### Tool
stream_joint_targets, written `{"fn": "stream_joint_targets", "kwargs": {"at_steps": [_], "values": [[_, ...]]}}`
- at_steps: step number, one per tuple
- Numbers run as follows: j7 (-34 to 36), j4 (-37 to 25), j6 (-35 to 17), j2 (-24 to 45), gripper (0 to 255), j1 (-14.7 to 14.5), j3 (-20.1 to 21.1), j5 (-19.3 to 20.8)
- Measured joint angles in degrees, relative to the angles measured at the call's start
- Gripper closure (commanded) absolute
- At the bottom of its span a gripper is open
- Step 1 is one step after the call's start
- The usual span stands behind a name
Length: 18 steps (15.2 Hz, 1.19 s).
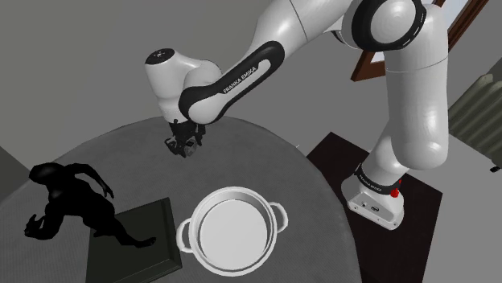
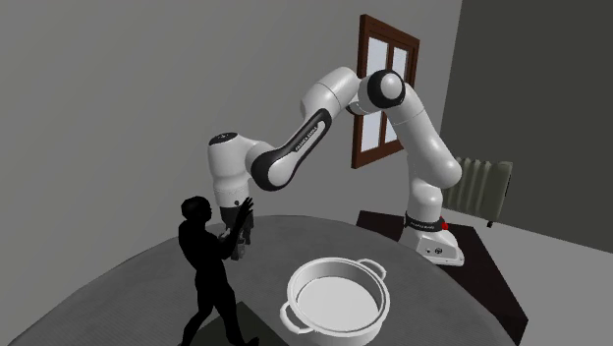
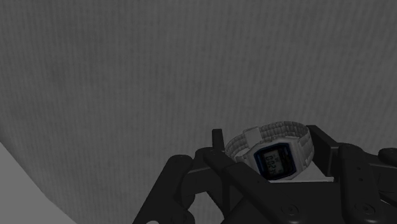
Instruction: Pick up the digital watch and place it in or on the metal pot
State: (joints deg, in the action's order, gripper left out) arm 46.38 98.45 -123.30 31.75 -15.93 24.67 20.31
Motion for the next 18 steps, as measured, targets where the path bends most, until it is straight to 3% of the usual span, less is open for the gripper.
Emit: {"fn": "stream_joint_targets", "kwargs": {"at_steps": [18], "values": [[-2.52,-3.71,8.66,-5.51,255,1.02,1.8,-3.25]]}}
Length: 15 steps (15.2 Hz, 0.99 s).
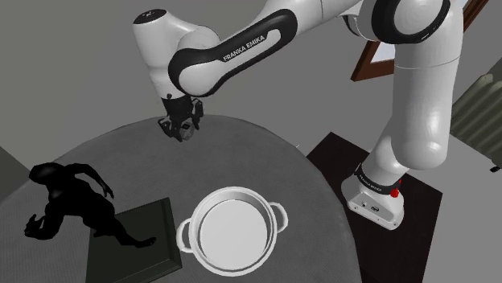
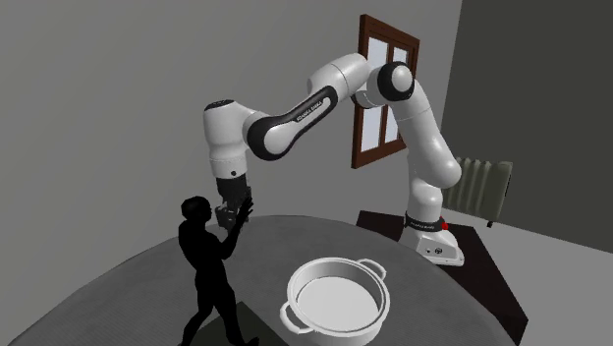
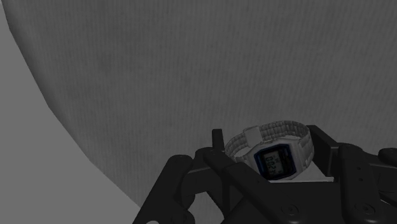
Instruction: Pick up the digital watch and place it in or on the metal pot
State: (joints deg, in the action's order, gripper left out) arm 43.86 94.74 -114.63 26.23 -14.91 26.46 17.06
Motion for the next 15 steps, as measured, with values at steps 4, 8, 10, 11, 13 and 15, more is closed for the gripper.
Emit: {"fn": "stream_joint_targets", "kwargs": {"at_steps": [4,8,10,11,13,15], "values": [[-0.46,-1.14,2.27,-1.27,255,0.11,0.38,-0.73],[-0.58,-1.81,4.3,-2.75,255,0.09,0.84,-1.5],[0.69,1.77,3.35,-5.44,255,-0.1,1.7,-2.43],[1.53,3.82,2.61,-6.79,255,-0.32,2.18,-2.9],[3.05,7.01,1.66,-9.06,255,-0.85,3.1,-3.81],[4.52,10.39,0.61,-11.55,255,-1.35,4.06,-4.88]]}}
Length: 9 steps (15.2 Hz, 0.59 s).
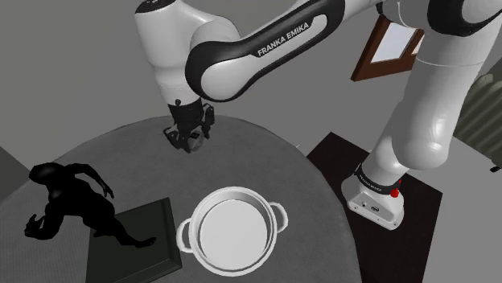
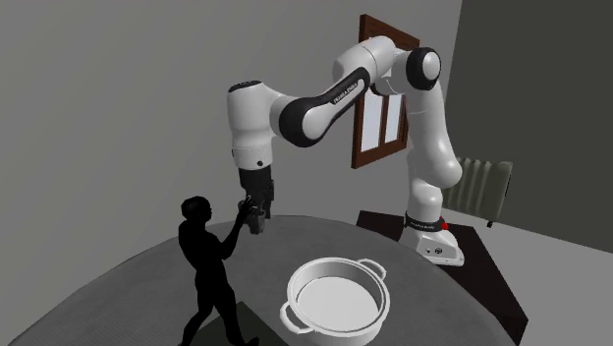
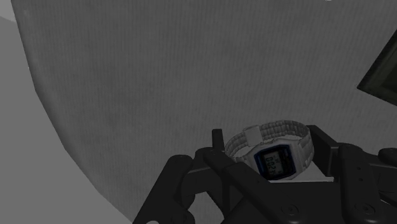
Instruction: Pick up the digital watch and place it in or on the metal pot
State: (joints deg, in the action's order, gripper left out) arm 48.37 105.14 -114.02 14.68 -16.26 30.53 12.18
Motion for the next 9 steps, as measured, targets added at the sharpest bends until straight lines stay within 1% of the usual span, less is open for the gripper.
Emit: {"fn": "stream_joint_targets", "kwargs": {"at_steps": [6,9], "values": [[5.01,8.43,-2.08,-6.85,255,-2.49,3.33,-3.62],[7.35,10.45,-2.1,-9.04,255,-3.91,4.85,-5.05]]}}
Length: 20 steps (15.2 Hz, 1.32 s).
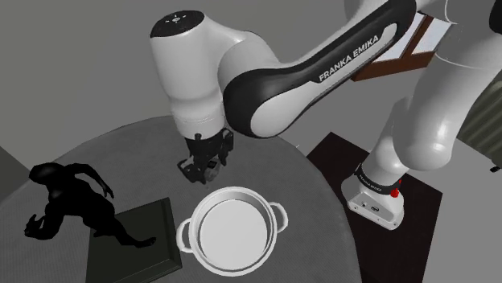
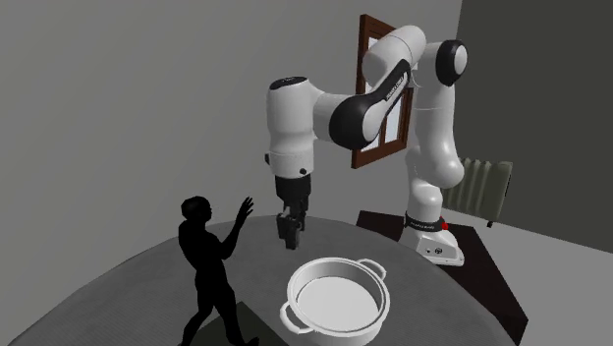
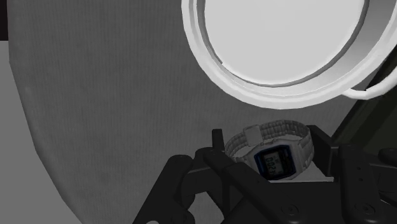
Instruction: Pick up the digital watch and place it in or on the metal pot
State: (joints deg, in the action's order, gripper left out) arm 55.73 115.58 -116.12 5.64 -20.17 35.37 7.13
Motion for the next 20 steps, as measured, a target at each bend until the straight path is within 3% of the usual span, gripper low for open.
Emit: {"fn": "stream_joint_targets", "kwargs": {"at_steps": [9,20], "values": [[8.2,6.29,-1.72,-5.16,255,-4.93,5.05,-4.04],[11.89,10.25,-9.06,-0.36,255,-5.66,5.17,-0.06]]}}
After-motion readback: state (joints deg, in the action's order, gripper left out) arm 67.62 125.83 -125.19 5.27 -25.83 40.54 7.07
